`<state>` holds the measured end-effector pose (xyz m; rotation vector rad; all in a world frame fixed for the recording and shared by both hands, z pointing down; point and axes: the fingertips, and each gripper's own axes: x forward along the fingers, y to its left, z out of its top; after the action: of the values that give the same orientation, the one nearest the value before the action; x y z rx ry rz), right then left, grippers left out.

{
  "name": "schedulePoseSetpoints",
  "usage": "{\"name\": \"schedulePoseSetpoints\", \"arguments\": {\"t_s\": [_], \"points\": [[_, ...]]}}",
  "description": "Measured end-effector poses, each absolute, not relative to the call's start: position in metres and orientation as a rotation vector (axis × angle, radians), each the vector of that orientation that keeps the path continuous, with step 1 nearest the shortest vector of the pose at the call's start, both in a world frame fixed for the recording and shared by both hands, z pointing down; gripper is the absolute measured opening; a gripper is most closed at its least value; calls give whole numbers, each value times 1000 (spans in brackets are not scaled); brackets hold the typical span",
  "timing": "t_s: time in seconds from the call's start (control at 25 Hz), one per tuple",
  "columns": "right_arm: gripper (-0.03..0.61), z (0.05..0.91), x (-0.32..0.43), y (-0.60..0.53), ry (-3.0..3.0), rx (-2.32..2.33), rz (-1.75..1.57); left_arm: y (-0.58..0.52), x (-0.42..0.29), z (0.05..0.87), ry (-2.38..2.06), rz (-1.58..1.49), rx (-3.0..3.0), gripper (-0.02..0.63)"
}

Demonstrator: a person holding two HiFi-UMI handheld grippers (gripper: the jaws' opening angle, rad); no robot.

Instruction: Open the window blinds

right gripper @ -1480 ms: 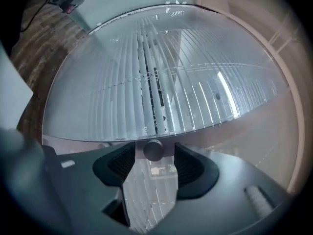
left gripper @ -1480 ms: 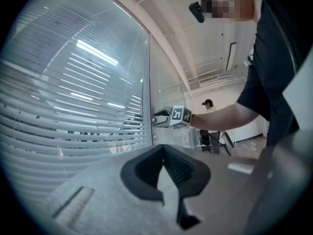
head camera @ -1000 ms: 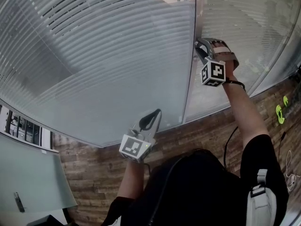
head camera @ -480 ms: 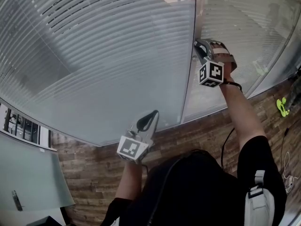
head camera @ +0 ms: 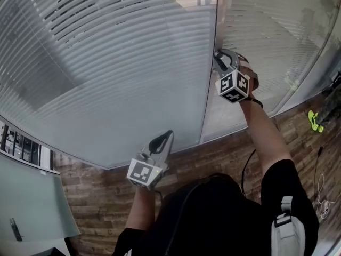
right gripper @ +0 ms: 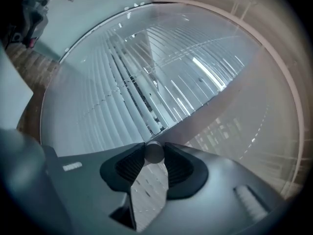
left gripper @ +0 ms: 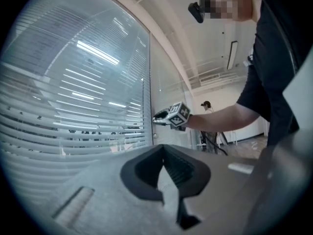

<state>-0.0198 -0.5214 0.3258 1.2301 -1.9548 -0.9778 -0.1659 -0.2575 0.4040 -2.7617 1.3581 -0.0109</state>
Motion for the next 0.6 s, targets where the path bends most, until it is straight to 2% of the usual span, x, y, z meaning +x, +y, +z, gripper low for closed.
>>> {"name": "schedulePoseSetpoints", "arguments": {"t_s": [0.6], "points": [[123,324,-10,-529,-2371,1499,-456,-263,-168,404,1342,36,-2727,5]]}}
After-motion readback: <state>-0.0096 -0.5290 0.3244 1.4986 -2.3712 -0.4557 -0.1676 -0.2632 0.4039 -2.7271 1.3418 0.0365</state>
